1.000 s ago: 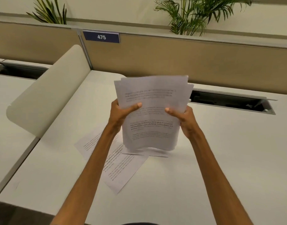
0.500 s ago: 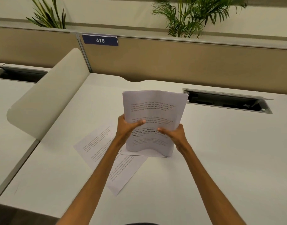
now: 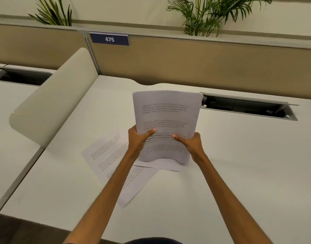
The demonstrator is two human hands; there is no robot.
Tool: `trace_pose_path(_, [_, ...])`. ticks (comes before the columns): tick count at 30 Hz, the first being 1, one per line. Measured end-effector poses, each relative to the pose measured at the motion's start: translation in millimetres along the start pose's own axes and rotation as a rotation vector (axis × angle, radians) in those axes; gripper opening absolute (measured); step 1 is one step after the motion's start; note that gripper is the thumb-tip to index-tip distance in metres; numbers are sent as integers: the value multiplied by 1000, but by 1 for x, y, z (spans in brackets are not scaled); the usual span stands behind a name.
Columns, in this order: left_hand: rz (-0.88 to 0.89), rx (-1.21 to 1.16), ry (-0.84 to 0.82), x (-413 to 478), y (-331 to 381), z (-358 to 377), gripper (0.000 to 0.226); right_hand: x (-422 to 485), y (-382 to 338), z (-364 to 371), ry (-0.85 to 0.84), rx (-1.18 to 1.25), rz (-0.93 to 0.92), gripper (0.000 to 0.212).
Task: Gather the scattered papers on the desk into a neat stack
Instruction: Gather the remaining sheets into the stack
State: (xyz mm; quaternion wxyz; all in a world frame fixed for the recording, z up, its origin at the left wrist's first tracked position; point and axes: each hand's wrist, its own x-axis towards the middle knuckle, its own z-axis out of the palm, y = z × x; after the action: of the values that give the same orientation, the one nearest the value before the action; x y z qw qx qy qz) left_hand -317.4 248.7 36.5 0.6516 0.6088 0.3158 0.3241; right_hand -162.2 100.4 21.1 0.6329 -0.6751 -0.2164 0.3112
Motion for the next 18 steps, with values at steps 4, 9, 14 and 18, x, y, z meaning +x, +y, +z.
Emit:
trace_pose_path(4, [11, 2, 31, 6, 7, -11, 27, 7, -4, 4, 24, 16, 5, 18])
trace_pose_path(9, [12, 23, 98, 13, 14, -55, 28, 19, 18, 16, 160, -381, 229, 59])
trace_pose_path(14, [-15, 60, 188, 13, 17, -105, 30, 11, 43, 47, 167, -1104, 362, 104])
trace_pose_path(18, [-39, 1, 238, 7, 18, -129, 32, 11, 47, 68, 191, -1163, 294, 103])
